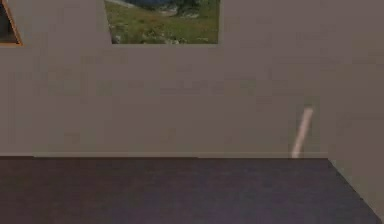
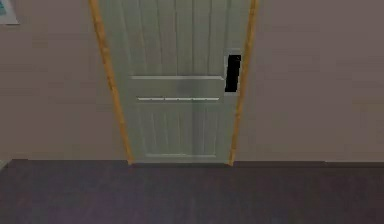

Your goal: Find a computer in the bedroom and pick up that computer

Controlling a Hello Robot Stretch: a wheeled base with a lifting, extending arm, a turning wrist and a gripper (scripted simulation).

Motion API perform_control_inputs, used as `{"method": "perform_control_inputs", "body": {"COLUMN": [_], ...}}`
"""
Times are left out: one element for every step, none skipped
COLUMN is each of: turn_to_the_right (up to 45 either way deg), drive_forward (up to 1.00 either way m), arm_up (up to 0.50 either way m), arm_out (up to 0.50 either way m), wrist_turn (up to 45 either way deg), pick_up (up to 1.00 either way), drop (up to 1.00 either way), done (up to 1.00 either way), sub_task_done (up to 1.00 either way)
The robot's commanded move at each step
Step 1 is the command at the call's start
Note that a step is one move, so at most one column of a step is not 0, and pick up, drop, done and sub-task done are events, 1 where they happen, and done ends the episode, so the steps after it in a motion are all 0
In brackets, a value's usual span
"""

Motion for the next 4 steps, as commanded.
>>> {"method": "perform_control_inputs", "body": {"turn_to_the_right": [-42.0, 0.0, -27.0, 0.0], "drive_forward": [0.0, 0.4, 0.0, 1.0], "arm_up": [0.0, 0.0, 0.0, 0.0], "arm_out": [0.0, 0.0, 0.0, 0.0], "wrist_turn": [0.0, 0.0, 0.0, 0.0], "pick_up": [0.0, 0.0, 0.0, 0.0], "drop": [0.0, 0.0, 0.0, 0.0], "done": [0.0, 0.0, 0.0, 0.0], "sub_task_done": [0.0, 0.0, 0.0, 0.0]}}
